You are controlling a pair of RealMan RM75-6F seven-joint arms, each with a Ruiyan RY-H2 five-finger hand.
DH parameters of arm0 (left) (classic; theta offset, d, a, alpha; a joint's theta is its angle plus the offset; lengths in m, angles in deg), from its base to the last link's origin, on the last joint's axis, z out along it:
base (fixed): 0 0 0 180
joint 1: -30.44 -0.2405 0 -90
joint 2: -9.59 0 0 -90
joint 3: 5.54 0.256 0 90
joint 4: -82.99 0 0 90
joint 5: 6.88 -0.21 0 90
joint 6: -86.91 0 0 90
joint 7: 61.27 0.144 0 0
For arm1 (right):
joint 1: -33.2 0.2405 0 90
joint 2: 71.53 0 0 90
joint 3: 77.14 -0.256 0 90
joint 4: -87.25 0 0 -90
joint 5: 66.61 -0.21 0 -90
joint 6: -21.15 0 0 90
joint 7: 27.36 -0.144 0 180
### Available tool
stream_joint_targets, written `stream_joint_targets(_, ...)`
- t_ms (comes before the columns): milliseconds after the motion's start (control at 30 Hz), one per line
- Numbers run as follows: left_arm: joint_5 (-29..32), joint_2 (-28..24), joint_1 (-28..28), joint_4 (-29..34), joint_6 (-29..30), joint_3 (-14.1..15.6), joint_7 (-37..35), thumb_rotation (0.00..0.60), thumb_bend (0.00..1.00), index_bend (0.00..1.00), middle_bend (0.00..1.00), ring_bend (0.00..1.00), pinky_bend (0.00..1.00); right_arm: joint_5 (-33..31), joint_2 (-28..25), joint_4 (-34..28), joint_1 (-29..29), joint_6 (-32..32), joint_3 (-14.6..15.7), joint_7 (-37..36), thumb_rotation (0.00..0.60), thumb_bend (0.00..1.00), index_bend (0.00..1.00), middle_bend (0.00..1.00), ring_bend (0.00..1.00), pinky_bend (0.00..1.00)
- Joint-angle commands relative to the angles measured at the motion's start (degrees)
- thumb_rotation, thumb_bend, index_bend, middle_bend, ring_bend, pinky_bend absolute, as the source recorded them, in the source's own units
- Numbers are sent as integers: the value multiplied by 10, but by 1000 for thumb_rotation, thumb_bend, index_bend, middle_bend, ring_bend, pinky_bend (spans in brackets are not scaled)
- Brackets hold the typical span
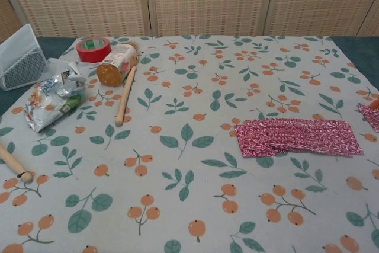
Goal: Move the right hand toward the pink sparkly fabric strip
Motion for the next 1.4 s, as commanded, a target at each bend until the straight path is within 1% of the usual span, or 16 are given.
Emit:
stream_joint_targets(33, 1, 0, 0, 1, -1, 0, 1, 600, 334, 0, 0, 0, 98, 77, -31, -68, -19, -50, 37, -22, 600, 1000, 159, 822, 828, 879)
stream_joint_targets(133, 0, 0, 0, 2, -1, 0, 1, 600, 334, 0, 0, 0, 98, 104, -44, -92, -19, -45, 58, -27, 600, 1000, 159, 822, 828, 879)
stream_joint_targets(233, -1, -1, 0, 3, -1, 1, 1, 600, 334, 0, 0, 0, 100, 105, -44, -98, -12, -25, 67, -18, 600, 1000, 163, 822, 828, 879)
stream_joint_targets(533, 1, -1, 1, 0, -4, 0, -2, 600, 335, 0, 0, 0, 110, 71, -22, -72, 2, 15, 62, -2, 600, 1000, 170, 822, 828, 879)
stream_joint_targets(667, -2, -2, 0, 1, -3, 1, -2, 600, 334, 2, 0, 0, 112, 58, -17, -61, 6, 29, 62, 1, 600, 1000, 188, 822, 828, 879)
stream_joint_targets(800, 0, -2, 1, 1, -6, 1, -1, 600, 335, 5, 0, 0, 115, 52, -23, -64, 6, 37, 68, 8, 600, 1000, 232, 822, 828, 879)
stream_joint_targets(967, 1, -2, 1, 2, -8, 1, 1, 600, 335, 10, 0, 0, 115, 57, -42, -86, -4, 23, 80, 22, 600, 1000, 285, 822, 828, 879)
stream_joint_targets(1133, 0, -3, 1, 5, -7, 1, 2, 600, 334, 17, 0, 0, 116, 56, -69, -109, -17, 7, 93, 44, 600, 1000, 429, 822, 828, 879)
stream_joint_targets(1233, 1, -3, 1, 5, -7, 1, 2, 600, 334, 19, 0, 0, 117, 48, -89, -127, -28, -6, 102, 69, 600, 1000, 453, 822, 828, 879)
stream_joint_targets(1400, 0, -3, 1, 6, -7, 1, 4, 600, 334, 21, 0, 0, 117, 30, -117, -157, -40, -16, 111, 100, 600, 1000, 466, 822, 828, 879)
